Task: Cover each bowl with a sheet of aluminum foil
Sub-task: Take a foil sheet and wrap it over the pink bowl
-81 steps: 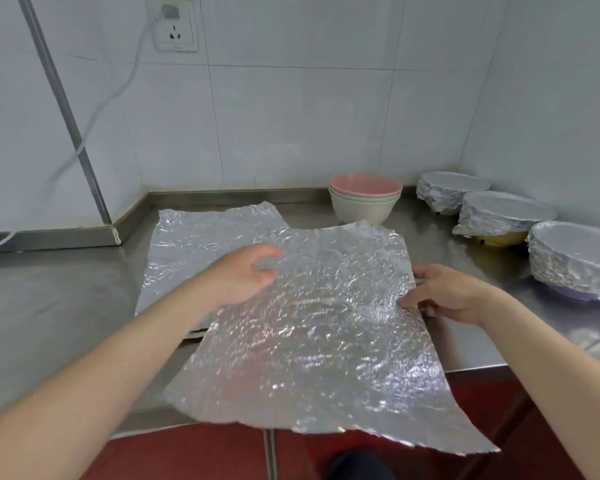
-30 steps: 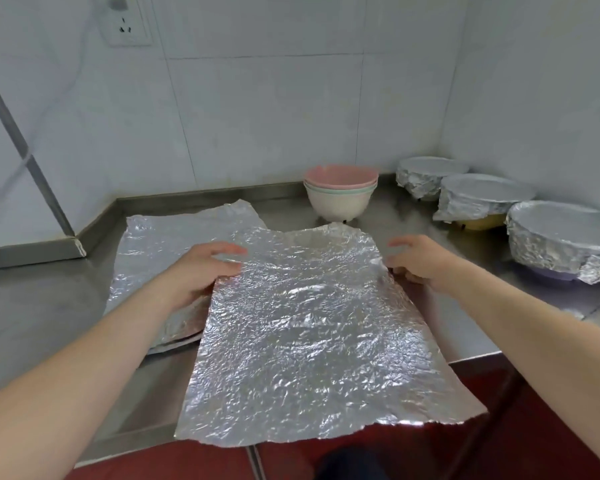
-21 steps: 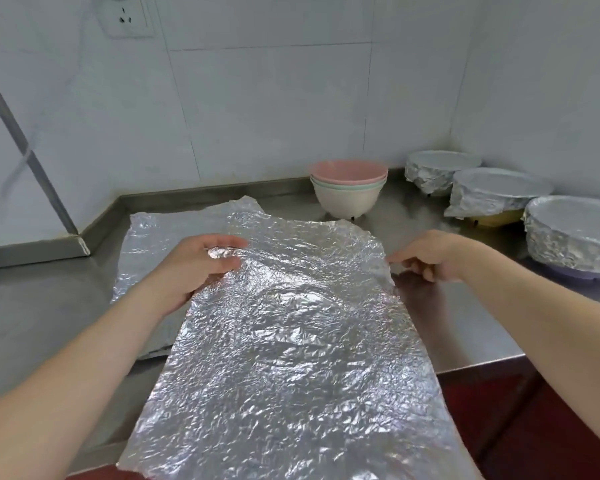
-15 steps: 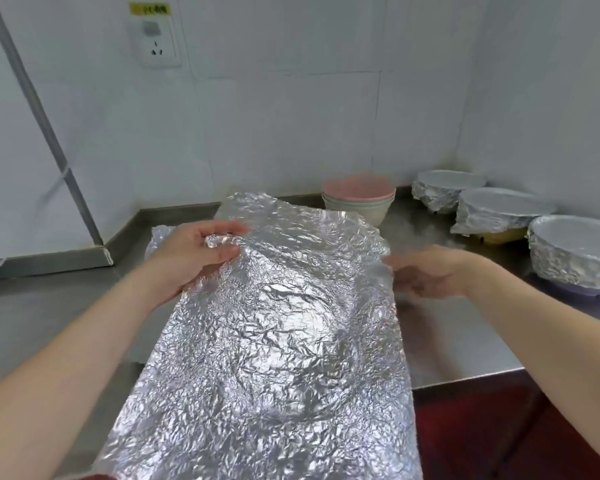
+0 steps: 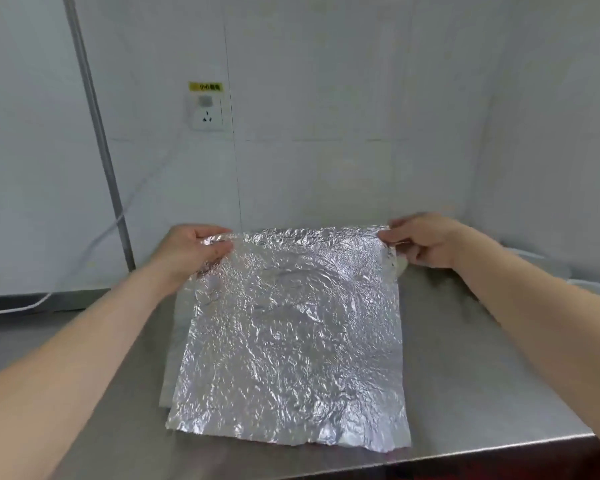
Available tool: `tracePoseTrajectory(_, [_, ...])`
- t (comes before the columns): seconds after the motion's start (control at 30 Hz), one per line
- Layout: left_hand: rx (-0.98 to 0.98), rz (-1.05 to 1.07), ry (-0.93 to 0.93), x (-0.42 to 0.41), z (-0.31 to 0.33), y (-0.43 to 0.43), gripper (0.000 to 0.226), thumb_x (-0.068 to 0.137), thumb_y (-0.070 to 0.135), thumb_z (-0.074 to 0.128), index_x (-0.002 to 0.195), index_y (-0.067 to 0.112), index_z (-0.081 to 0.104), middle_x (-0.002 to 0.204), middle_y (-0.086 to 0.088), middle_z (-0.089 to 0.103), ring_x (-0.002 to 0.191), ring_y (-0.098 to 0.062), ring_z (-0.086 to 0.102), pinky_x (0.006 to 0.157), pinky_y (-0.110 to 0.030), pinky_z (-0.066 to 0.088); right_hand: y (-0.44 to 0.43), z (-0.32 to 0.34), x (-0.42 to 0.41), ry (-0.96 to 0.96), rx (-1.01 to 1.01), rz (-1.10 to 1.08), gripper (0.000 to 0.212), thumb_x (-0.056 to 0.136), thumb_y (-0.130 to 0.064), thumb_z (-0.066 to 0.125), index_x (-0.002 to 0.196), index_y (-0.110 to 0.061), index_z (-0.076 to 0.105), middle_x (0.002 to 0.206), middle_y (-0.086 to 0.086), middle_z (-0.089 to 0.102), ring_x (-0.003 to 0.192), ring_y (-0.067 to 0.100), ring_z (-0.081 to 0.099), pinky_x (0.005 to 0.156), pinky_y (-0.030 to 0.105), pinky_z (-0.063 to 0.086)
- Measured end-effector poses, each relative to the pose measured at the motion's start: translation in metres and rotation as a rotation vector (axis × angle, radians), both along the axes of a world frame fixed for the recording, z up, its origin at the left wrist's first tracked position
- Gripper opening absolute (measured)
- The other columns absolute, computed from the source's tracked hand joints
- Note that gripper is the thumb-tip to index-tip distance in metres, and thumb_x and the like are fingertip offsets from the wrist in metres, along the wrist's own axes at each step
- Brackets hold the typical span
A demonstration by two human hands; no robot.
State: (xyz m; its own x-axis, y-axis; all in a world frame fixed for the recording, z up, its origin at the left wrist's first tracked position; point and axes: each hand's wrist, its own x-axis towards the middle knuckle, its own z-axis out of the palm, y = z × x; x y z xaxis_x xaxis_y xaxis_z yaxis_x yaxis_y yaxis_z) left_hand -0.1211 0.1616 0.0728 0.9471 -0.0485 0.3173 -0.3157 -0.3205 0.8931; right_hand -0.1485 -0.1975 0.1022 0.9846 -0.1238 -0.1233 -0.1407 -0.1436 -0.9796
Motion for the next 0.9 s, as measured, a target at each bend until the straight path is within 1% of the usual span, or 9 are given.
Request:
tracePoseTrajectory(0.07, [-0.042,0.068,-0.07,0.008,0.019,0.001,0.031,0.081,0.011,0.076,0.111,0.015,0.07,0.094,-0.002,0.071,0.081,-0.017,0.065,0.074,-0.023,0.051,0.01,0.026,0.009,-0.11,-0.028,-0.047,0.021,0.084,0.001,0.068,0.1,-0.007,0.058,0.077,0.008,0.06,0.055,0.011,0.051,0.035,0.017,0.033])
tracePoseTrajectory(0.17, [-0.131,0.131,-0.221,0.009,0.055,0.002,0.025,0.083,0.011,0.074,0.104,0.024,0.071,0.086,0.001,0.069,0.067,-0.013,0.06,0.054,-0.016,0.049,0.024,0.067,0.009,-0.3,0.04,-0.083,0.035,0.085,0.002,0.068,0.116,-0.006,0.053,0.084,0.011,0.06,0.066,0.017,0.058,0.052,0.024,0.056])
tracePoseTrajectory(0.3, [-0.233,0.123,-0.434,-0.002,0.086,0.012,0.03,0.082,0.002,0.072,0.09,0.031,0.07,0.084,0.01,0.071,0.071,-0.004,0.062,0.064,-0.016,0.051,0.042,0.097,0.001,-0.633,0.069,-0.096,0.041,0.085,-0.003,0.07,0.122,-0.01,0.052,0.086,0.009,0.055,0.07,0.017,0.06,0.072,0.032,0.059])
tracePoseTrajectory(0.4, [-0.305,0.062,-0.432,-0.01,0.081,0.023,0.033,0.08,-0.006,0.07,0.088,0.025,0.071,0.079,0.017,0.072,0.077,0.001,0.064,0.071,-0.012,0.05,0.048,0.081,-0.008,-0.746,0.002,-0.071,0.041,0.086,-0.008,0.071,0.12,-0.015,0.05,0.097,0.012,0.061,0.087,0.018,0.066,0.081,0.03,0.057])
tracePoseTrajectory(0.57, [-0.327,0.04,-0.226,-0.022,0.019,0.029,0.013,0.079,0.006,0.072,0.083,0.018,0.069,0.076,0.012,0.073,0.079,-0.002,0.066,0.072,-0.009,0.047,0.043,-0.001,-0.014,-0.58,-0.01,0.005,0.032,0.082,-0.006,0.073,0.111,-0.015,0.06,0.099,0.012,0.069,0.085,0.02,0.07,0.081,0.03,0.058])
tracePoseTrajectory(0.63, [-0.241,0.069,-0.147,-0.026,-0.017,0.033,0.024,0.077,0.001,0.074,0.091,0.02,0.069,0.084,0.008,0.073,0.079,-0.008,0.065,0.074,-0.012,0.049,0.037,-0.042,-0.012,-0.478,-0.11,0.036,0.033,0.079,-0.015,0.079,0.109,-0.009,0.067,0.1,0.014,0.071,0.087,0.023,0.069,0.087,0.038,0.056])
tracePoseTrajectory(0.73, [-0.095,0.087,-0.009,-0.033,-0.059,0.041,0.066,0.074,0.002,0.079,0.124,0.037,0.055,0.09,-0.006,0.074,0.082,-0.016,0.068,0.08,-0.024,0.048,0.031,-0.097,-0.012,-0.326,-0.242,0.098,0.04,0.072,-0.033,0.084,0.097,-0.004,0.071,0.097,0.029,0.067,0.081,0.029,0.067,0.073,0.036,0.045])
tracePoseTrajectory(0.8, [0.007,0.118,0.096,-0.036,-0.081,0.044,0.076,0.072,0.003,0.082,0.13,0.035,0.046,0.084,-0.006,0.074,0.081,-0.015,0.068,0.077,-0.025,0.048,0.037,-0.12,-0.02,-0.294,-0.248,0.123,0.013,0.077,-0.015,0.08,0.086,-0.009,0.074,0.083,0.018,0.072,0.072,0.017,0.063,0.068,0.03,0.046])
tracePoseTrajectory(0.9, [0.153,0.111,0.208,-0.034,-0.105,0.05,0.044,0.07,0.002,0.083,0.11,0.004,0.065,0.082,-0.009,0.074,0.078,-0.017,0.07,0.067,-0.022,0.049,0.039,-0.137,-0.027,-0.256,-0.214,0.201,0.011,0.078,0.004,0.075,0.078,-0.007,0.073,0.075,0.008,0.07,0.068,0.014,0.06,0.067,0.031,0.051])
